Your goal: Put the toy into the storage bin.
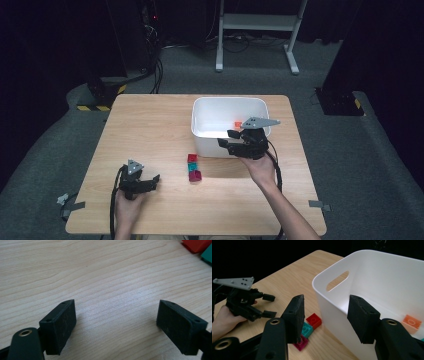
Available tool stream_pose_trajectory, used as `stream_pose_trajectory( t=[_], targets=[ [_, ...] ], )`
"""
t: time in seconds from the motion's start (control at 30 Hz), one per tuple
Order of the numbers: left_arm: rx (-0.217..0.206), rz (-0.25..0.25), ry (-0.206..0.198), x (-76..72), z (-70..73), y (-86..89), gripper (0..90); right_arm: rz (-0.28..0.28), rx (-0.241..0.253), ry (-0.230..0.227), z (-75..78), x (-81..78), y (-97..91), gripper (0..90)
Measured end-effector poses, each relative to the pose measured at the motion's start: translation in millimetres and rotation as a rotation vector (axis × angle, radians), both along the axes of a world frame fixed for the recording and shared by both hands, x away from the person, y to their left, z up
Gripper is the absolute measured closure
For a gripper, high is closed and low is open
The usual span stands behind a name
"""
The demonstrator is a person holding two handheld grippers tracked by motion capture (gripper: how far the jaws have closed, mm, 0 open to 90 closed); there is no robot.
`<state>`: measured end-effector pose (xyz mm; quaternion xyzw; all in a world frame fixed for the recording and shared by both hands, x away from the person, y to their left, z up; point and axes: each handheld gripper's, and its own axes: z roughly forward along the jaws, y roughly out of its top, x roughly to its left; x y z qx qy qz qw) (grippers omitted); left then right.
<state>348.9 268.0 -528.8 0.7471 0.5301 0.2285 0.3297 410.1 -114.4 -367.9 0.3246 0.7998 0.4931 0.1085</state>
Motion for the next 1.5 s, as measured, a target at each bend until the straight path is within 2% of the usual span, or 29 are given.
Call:
stream_pose_trajectory(
  t=[0.17,0.37,0.47,0.6,0.87,1.1,1.2,1.5],
  targets=[
    [0.000,0.000,0.000,0.0,0.0,0.0,16.2,0.029,-0.003,-0.006,-10.9,-13.0,7.6,46.9],
    [0.000,0.001,-0.002,0.0,-0.1,-0.2,16.2,0.059,-0.034,0.015,-40.5,-26.6,24.5,46.3],
    [0.000,0.001,-0.001,0.0,-0.1,-0.2,16.1,0.064,-0.062,0.035,-57.9,-27.9,34.0,45.5],
    [0.000,0.001,-0.001,0.0,-0.1,-0.2,16.1,0.059,-0.069,0.049,-76.2,-28.5,43.6,44.9],
    [0.000,0.001,-0.001,-0.1,-0.1,-0.2,16.2,0.058,-0.116,0.085,-107.5,-27.9,64.2,42.4],
    [0.000,0.001,-0.001,-0.1,-0.1,-0.2,16.2,0.061,-0.151,0.130,-128.3,-24.7,75.8,39.3],
    [0.000,0.001,-0.001,-0.1,-0.1,-0.2,16.1,0.063,-0.162,0.136,-134.3,-24.4,78.6,37.3],
    [0.000,0.001,-0.001,-0.1,-0.1,-0.2,16.1,0.053,-0.166,0.152,-144.1,-22.1,87.4,34.6]
  ],
)
